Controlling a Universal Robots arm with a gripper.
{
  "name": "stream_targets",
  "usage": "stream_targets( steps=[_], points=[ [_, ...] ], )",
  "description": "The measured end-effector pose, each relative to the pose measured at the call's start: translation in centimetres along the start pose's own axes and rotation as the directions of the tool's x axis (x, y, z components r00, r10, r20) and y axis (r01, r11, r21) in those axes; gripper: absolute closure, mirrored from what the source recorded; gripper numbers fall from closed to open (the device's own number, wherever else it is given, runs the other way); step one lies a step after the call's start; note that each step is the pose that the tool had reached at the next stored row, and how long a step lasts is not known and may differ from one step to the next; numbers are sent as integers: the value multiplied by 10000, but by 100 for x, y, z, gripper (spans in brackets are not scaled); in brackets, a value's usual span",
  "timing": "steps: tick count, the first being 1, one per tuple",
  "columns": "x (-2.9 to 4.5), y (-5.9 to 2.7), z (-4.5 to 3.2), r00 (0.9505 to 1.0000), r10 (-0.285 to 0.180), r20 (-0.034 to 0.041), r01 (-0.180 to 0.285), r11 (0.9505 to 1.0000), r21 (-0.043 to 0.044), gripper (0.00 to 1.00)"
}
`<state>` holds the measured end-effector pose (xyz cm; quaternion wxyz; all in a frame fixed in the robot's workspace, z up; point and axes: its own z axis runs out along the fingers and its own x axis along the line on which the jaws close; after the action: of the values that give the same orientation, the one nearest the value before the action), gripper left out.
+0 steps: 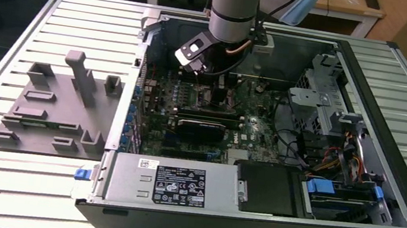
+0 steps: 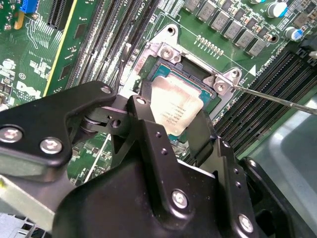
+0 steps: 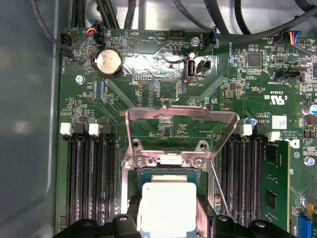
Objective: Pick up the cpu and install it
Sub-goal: 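Place the cpu into insertion slot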
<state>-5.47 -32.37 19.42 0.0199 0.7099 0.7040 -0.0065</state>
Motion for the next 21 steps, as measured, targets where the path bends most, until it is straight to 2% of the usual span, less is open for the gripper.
stream_targets(
  steps=[6,7,11,21],
  points=[
    [1,1,3,10000,0,-5,0,10000,-4,47],
    [1,1,3,10000,-1,-4,1,10000,-3,40],
    [-1,0,-10,10000,-1,1,1,10000,1,40],
    [-7,4,-182,10000,0,-2,0,10000,-1,40]
  ],
)
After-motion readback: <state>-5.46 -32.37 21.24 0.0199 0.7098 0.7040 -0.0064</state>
